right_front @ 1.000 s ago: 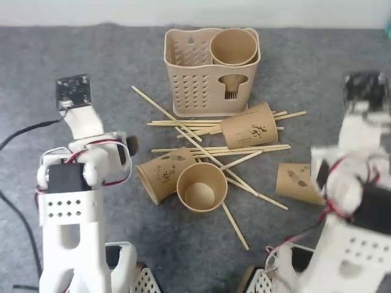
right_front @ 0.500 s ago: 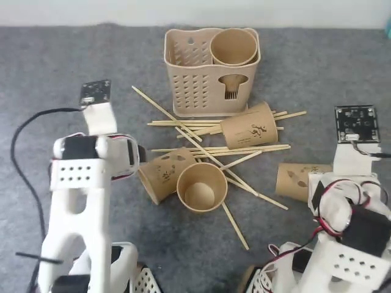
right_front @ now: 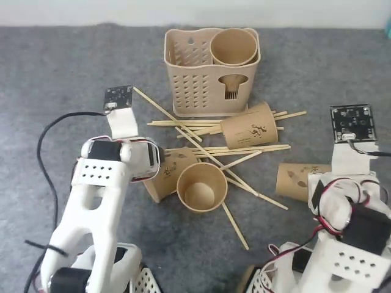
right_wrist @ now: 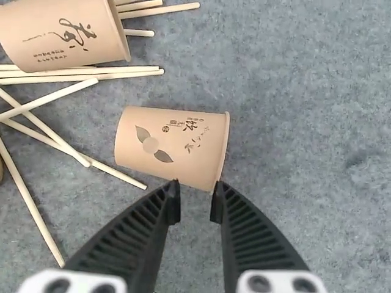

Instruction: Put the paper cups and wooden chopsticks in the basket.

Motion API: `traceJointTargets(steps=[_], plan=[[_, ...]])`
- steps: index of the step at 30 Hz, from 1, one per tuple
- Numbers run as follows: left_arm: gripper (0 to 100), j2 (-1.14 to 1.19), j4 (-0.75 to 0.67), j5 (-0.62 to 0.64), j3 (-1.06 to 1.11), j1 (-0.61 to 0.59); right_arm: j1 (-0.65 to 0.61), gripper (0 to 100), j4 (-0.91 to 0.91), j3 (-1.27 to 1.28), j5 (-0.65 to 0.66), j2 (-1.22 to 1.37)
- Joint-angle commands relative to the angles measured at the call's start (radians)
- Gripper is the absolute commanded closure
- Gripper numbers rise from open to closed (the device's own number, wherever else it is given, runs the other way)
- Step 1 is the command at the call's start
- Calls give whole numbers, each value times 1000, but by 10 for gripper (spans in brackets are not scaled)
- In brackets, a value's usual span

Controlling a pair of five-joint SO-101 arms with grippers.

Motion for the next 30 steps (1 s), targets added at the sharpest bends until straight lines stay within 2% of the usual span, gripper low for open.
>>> traceJointTargets(steps=[1,7,16,21,26,30], plan=[[789,6,8,115,-2,6,10,894,-22,-6,14,-18],[789,6,133,222,-91,5,7,894,-16,-5,9,-18],[789,12,133,239,-59,8,12,893,-84,153,9,-18],[791,15,57,242,-24,14,10,893,-97,163,12,-18],[794,15,-100,245,77,15,7,894,-97,161,12,-18],[838,8,-146,330,104,34,5,894,-104,161,12,-18]])
